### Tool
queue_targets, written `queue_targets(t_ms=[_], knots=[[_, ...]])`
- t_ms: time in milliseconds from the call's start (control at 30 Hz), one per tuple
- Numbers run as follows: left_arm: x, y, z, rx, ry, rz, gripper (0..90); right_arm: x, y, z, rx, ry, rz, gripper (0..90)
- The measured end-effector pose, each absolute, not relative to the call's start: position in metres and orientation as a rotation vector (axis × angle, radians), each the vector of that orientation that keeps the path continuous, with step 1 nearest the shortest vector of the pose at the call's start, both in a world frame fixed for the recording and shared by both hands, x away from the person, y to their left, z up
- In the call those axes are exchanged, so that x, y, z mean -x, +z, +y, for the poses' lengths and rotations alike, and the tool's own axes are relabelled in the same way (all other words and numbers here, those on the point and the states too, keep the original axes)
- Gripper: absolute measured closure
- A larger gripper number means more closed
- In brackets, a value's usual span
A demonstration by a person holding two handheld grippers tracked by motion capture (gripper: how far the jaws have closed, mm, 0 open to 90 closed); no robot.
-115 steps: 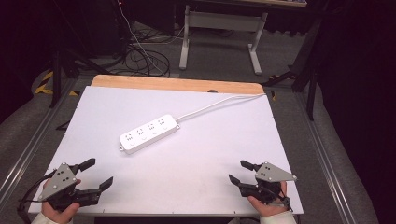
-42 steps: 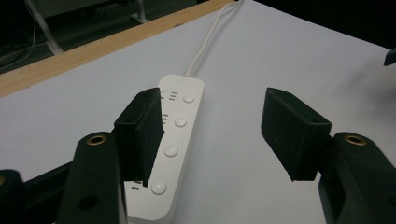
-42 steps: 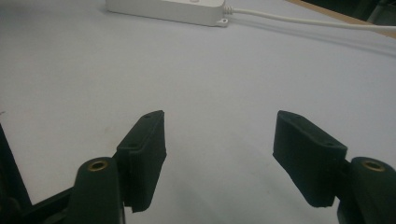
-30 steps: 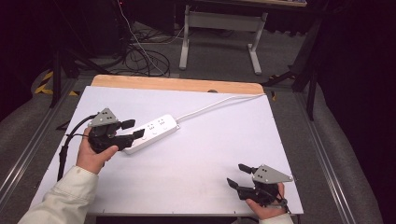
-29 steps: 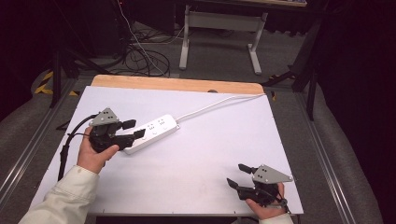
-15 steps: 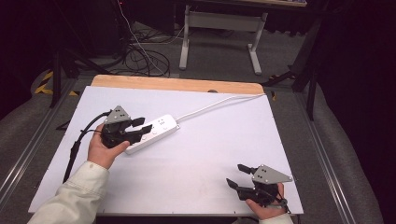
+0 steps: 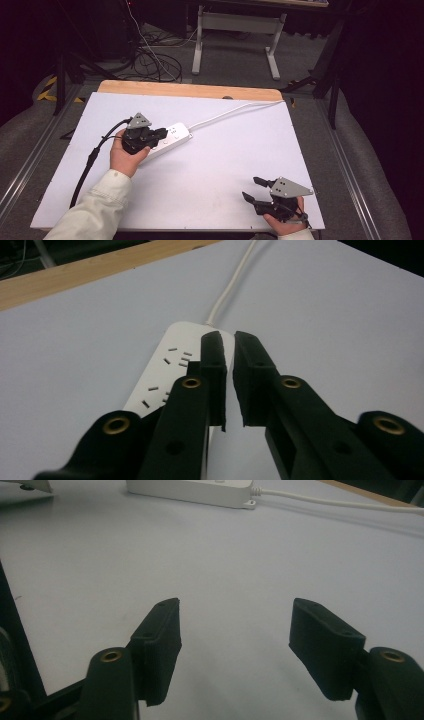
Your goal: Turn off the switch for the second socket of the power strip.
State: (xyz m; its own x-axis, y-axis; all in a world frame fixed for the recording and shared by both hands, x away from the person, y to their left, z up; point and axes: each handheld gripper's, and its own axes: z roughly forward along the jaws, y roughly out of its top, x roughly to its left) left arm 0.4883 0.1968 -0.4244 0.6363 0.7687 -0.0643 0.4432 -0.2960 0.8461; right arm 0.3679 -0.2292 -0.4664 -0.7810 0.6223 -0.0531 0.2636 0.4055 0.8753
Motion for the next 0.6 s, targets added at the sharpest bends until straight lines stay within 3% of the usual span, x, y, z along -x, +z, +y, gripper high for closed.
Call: queue_targets(t_ms=[67, 600], knots=[[-0.489, -0.426, 0.195, -1.934, 0.444, 0.970, 89.9, -0.368, -0.467, -0.229, -0.757, 1.324, 2.302, 38.1], [-0.501, -0.445, 0.186, -1.984, 0.444, 1.042, 90.0, -0.367, -0.466, -0.228, -0.747, 1.333, 2.308, 38.7]])
